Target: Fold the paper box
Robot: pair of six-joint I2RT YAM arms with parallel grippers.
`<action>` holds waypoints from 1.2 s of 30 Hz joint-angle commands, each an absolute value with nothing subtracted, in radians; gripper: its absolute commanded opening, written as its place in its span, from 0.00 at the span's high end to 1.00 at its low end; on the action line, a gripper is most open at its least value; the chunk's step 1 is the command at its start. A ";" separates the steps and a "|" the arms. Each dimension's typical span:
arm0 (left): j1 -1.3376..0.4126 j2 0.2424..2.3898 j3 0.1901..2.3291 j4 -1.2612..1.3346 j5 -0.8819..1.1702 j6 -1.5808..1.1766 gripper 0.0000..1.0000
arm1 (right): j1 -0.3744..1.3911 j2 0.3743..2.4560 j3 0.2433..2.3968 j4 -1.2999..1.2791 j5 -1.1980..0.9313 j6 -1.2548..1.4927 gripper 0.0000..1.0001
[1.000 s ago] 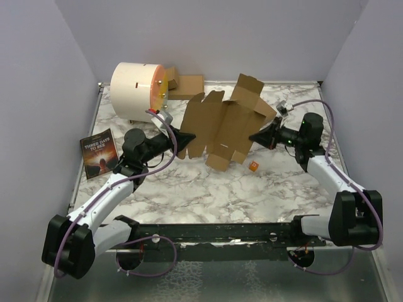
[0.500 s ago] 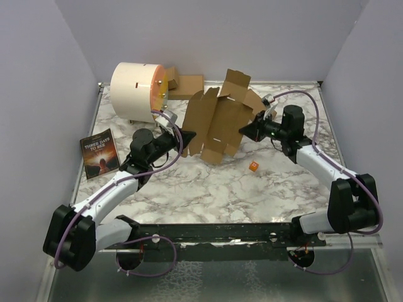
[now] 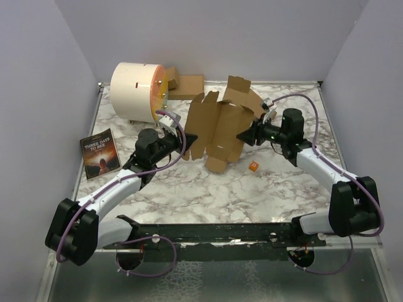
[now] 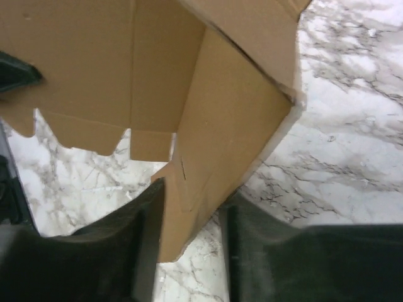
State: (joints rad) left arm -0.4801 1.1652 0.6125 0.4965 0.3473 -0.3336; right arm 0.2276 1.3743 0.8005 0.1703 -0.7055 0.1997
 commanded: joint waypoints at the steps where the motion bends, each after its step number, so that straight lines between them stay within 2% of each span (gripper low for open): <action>1: -0.487 1.149 0.603 0.475 0.345 -0.318 1.00 | 0.212 1.319 0.779 0.178 -0.871 0.142 0.53; 6: -0.486 1.101 0.605 0.424 0.342 -0.292 1.00 | 0.154 1.271 0.742 0.208 -1.100 0.116 0.35; 14: -0.486 1.076 0.630 0.364 0.373 -0.254 1.00 | 0.034 1.215 0.696 0.219 -1.214 0.101 0.19; 20: -0.485 1.071 0.681 0.294 0.405 -0.181 1.00 | -0.044 1.174 0.662 0.166 -1.143 0.029 0.17; 24: -0.486 1.081 0.776 0.136 0.421 -0.068 1.00 | -0.065 1.192 0.671 0.146 -1.120 -0.003 0.18; 27: -0.485 1.085 0.857 -0.007 0.416 0.024 1.00 | -0.114 1.198 0.692 0.155 -1.179 0.007 0.16; 31: -0.485 1.110 0.964 -0.216 0.415 0.142 1.00 | -0.167 1.207 0.722 0.207 -1.276 0.029 0.10; 36: -0.485 1.158 1.085 -0.397 0.430 0.255 1.00 | -0.169 1.242 0.820 0.177 -1.396 -0.104 0.00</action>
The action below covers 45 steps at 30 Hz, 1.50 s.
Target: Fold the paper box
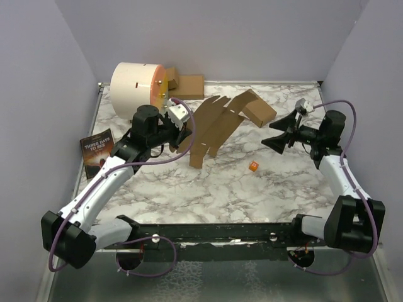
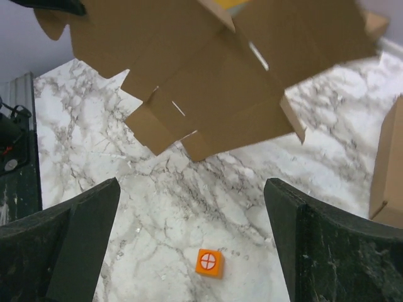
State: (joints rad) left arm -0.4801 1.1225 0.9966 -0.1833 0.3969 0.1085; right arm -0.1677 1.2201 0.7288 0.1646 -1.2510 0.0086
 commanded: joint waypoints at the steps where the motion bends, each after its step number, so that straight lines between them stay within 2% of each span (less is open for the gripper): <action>1: -0.485 1.167 1.107 -0.426 0.435 0.271 1.00 | -0.169 1.245 0.826 0.192 -1.407 -0.141 0.00; 5: -0.486 1.217 1.212 -0.527 0.449 0.330 1.00 | -0.169 1.249 0.827 0.147 -1.481 -0.479 0.00; 7: -0.486 1.247 1.254 -0.565 0.452 0.349 1.00 | -0.169 1.275 0.863 0.100 -1.444 -0.535 0.00; 12: -0.488 1.314 1.333 -0.623 0.488 0.367 1.00 | -0.167 1.462 1.099 -0.282 -1.446 -0.857 0.00; 18: -0.508 1.359 1.403 -0.676 0.486 0.381 1.00 | -0.136 1.638 1.286 -0.443 -1.399 -0.900 0.08; 23: -0.518 1.367 1.419 -0.696 0.479 0.386 1.00 | -0.060 1.697 1.315 -0.432 -1.324 -0.859 0.15; 26: -0.526 1.367 1.425 -0.711 0.466 0.389 1.00 | -0.034 1.714 1.319 -0.387 -1.269 -0.814 0.22; 28: -0.529 1.365 1.427 -0.715 0.461 0.392 1.00 | -0.025 1.718 1.319 -0.372 -1.240 -0.800 0.31; 29: -0.531 1.364 1.429 -0.717 0.457 0.393 1.00 | -0.022 1.719 1.320 -0.369 -1.224 -0.793 0.37; 33: -0.541 1.372 1.446 -0.730 0.441 0.395 1.00 | -0.019 1.712 1.315 -0.368 -1.210 -0.785 0.77; 34: -0.545 1.375 1.454 -0.733 0.435 0.395 1.00 | -0.016 1.707 1.305 -0.365 -1.208 -0.786 0.85; 36: -0.550 1.384 1.471 -0.741 0.409 0.391 1.00 | -0.009 1.687 1.266 -0.335 -1.199 -0.771 0.94; 39: -0.560 1.401 1.506 -0.763 0.353 0.366 1.00 | 0.002 1.628 1.143 -0.197 -1.191 -0.680 0.99; 45: -0.603 1.423 1.566 -0.839 0.269 0.323 1.00 | 0.022 1.499 0.798 0.341 -1.110 -0.212 0.99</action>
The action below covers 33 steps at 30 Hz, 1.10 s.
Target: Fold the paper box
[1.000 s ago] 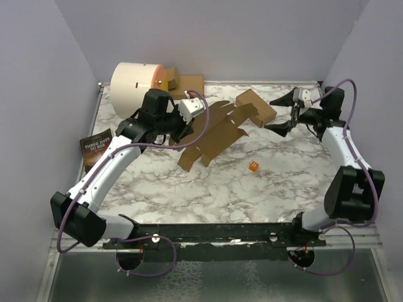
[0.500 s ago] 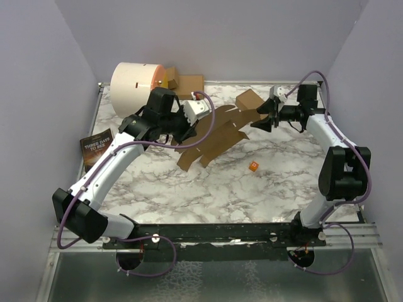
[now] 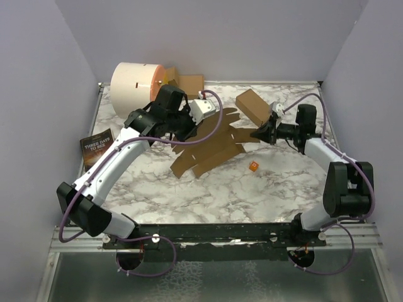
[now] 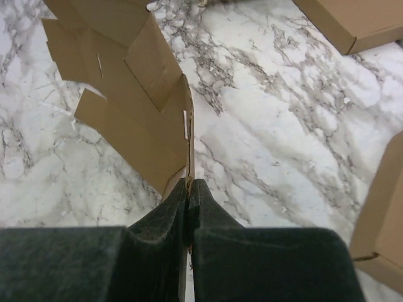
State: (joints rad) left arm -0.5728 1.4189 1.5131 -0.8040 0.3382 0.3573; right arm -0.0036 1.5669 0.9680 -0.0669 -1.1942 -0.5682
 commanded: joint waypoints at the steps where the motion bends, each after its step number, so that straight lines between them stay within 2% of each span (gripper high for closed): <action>1: -0.610 1.424 1.570 -0.846 0.265 0.313 1.00 | 0.031 1.489 0.753 0.421 -1.082 -0.156 0.99; 6: -0.670 1.423 1.563 -0.861 0.235 0.272 1.00 | 0.086 1.480 0.628 0.642 -0.975 -0.058 0.99; 16: -0.758 1.436 1.470 -0.839 0.199 0.182 1.00 | 0.109 1.503 0.577 0.672 -0.980 -0.083 0.99; 26: -0.758 1.494 1.482 -0.811 0.206 0.139 1.00 | 0.109 1.514 0.617 0.538 -1.022 -0.105 0.95; 33: -0.759 1.495 1.475 -0.805 0.176 0.135 1.00 | 0.109 1.487 0.651 0.319 -1.065 -0.235 0.96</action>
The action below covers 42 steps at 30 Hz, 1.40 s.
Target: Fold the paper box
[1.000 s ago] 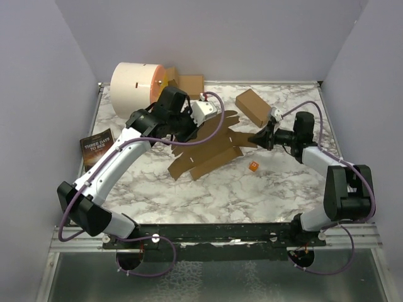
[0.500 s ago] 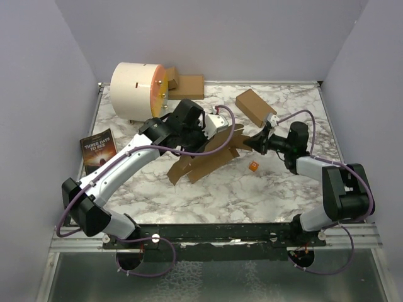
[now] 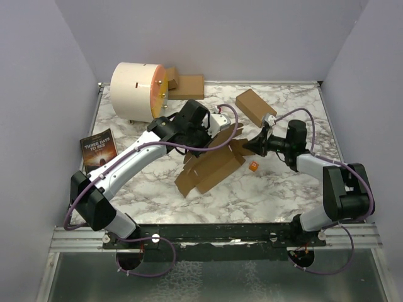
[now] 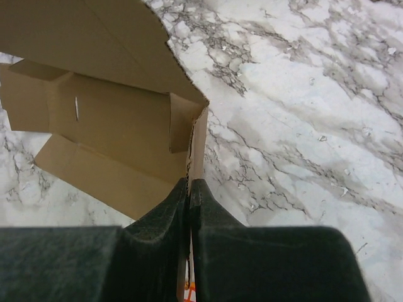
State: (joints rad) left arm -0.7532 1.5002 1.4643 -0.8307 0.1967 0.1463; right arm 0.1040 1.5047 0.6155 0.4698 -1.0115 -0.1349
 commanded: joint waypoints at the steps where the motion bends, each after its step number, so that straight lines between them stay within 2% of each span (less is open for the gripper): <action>1: -0.757 1.495 1.479 -0.804 0.149 0.137 1.00 | 0.110 1.482 0.647 0.317 -1.067 -0.240 0.97; 4: -0.740 1.489 1.495 -0.787 0.098 0.157 1.00 | 0.120 1.482 0.644 0.383 -1.046 -0.185 0.99; 10: -0.707 1.476 1.574 -0.791 0.018 0.295 1.00 | 0.203 1.509 0.633 0.673 -0.911 -0.031 0.99; 19: -0.703 1.440 1.654 -0.835 -0.120 0.415 1.00 | 0.334 1.704 0.638 1.120 -0.611 0.250 0.99; 26: -0.712 1.380 1.481 -0.796 -0.065 0.406 1.00 | 0.360 1.801 0.615 1.179 -0.515 0.301 0.99; 42: -0.752 1.357 1.315 -0.719 0.059 0.310 1.00 | 0.360 1.814 0.542 1.096 -0.581 0.313 0.99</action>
